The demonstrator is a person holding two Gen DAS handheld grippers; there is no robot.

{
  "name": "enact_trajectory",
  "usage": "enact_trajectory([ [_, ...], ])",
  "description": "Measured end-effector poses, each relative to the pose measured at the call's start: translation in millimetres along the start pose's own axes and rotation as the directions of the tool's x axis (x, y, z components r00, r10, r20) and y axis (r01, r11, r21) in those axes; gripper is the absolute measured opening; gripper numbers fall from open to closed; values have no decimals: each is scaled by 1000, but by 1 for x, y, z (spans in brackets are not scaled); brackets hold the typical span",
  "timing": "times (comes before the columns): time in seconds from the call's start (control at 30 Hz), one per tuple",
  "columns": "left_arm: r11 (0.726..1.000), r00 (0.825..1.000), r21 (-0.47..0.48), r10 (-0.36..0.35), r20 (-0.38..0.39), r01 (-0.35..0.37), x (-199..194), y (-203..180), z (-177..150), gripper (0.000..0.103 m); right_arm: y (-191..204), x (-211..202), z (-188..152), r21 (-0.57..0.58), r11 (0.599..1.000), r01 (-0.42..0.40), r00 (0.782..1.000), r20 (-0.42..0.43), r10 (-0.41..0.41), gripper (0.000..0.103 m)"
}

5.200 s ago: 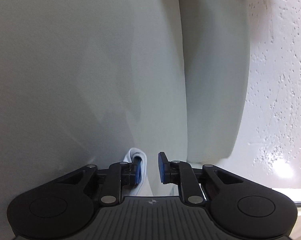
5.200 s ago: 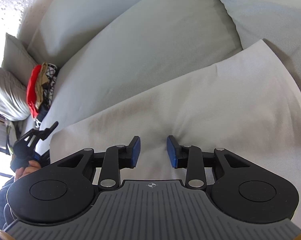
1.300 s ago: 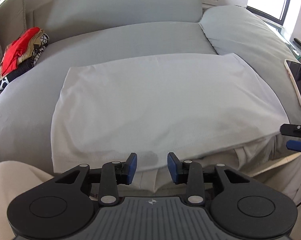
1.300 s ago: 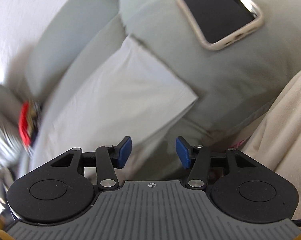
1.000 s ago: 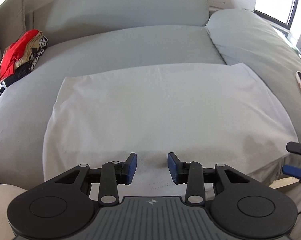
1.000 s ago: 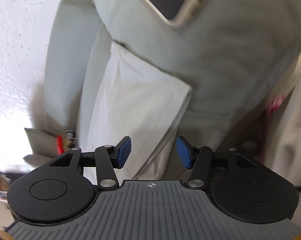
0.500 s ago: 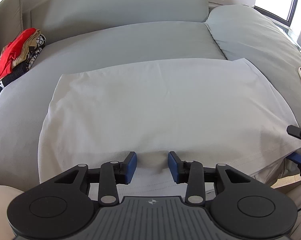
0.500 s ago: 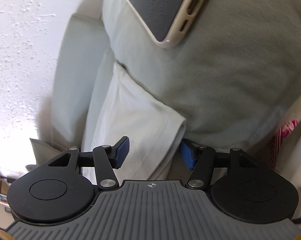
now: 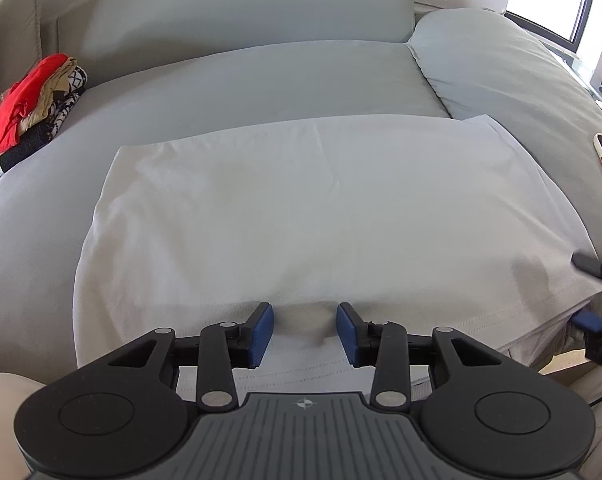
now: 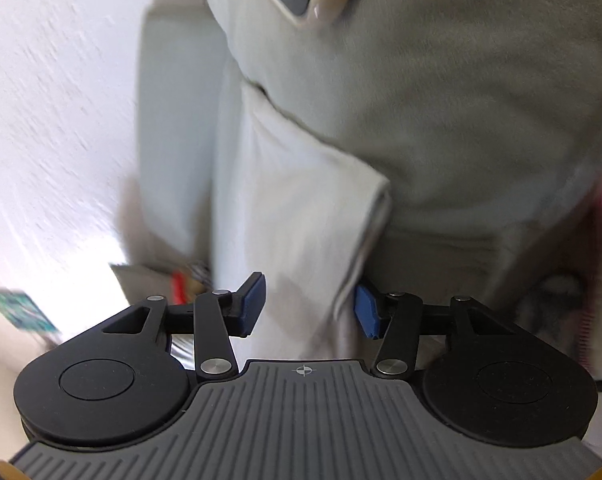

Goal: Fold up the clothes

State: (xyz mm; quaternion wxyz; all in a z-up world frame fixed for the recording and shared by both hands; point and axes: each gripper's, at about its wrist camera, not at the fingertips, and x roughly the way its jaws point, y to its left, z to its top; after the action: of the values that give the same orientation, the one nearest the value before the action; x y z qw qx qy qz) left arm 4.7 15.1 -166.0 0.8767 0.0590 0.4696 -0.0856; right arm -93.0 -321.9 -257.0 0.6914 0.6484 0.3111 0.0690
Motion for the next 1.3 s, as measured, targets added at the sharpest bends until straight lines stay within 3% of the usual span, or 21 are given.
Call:
enact_trajectory([
  [0.07, 1000, 1000, -3, -3, -1, 3, 0, 1, 0, 38, 1, 1, 2, 12, 999, -35, 999, 33, 35, 54],
  [0.2, 1000, 1000, -4, -5, -5, 5, 1, 1, 1, 38, -9, 13, 2, 78, 994, -71, 997, -10, 72, 48],
  [0.3, 1000, 1000, -3, -9, -8, 9, 0, 1, 1, 39, -7, 15, 6, 71, 995, -64, 998, 31, 62, 41],
  [0.57, 1000, 1000, 7, -10, -17, 10, 0, 1, 2, 40, -4, 32, 16, 72, 994, -77, 986, 151, 65, 39],
  [0.63, 1000, 1000, 6, -10, -17, 11, 0, 1, 1, 40, -2, 35, 17, 69, 996, -57, 986, 162, 45, 33],
  [0.77, 1000, 1000, 8, -10, -18, 10, -1, 1, 2, 40, 11, 39, 16, 21, 999, 40, 985, 168, -43, 5],
  [0.87, 1000, 1000, 23, -3, -26, 4, -5, -1, 2, 38, 46, 44, 13, -121, 970, 209, 963, 197, -183, 3],
  [0.97, 1000, 999, 11, -15, -31, 16, -20, 2, 2, 37, 89, 61, 4, -313, 858, 408, 907, 246, -342, 3],
  [1.07, 1000, 1000, -28, -1, 18, 1, -45, 19, -1, 37, 126, 83, -8, -479, 671, 565, 825, 318, -468, 3],
  [1.13, 997, 998, -77, 18, 53, -14, -63, 36, -3, 38, 152, 100, -22, -571, 493, 656, 749, 410, -521, 4],
  [1.2, 985, 997, -169, 43, 70, -31, -78, 64, -5, 38, 173, 115, -41, -635, 302, 711, 682, 517, -517, 4],
  [1.27, 968, 994, -247, 69, 81, -47, -88, 89, -10, 37, 177, 117, -60, -670, 122, 733, 630, 598, -496, 4],
  [1.3, 959, 993, -279, 80, 88, -52, -91, 100, -13, 37, 181, 118, -66, -678, 80, 731, 625, 617, -479, 4],
])
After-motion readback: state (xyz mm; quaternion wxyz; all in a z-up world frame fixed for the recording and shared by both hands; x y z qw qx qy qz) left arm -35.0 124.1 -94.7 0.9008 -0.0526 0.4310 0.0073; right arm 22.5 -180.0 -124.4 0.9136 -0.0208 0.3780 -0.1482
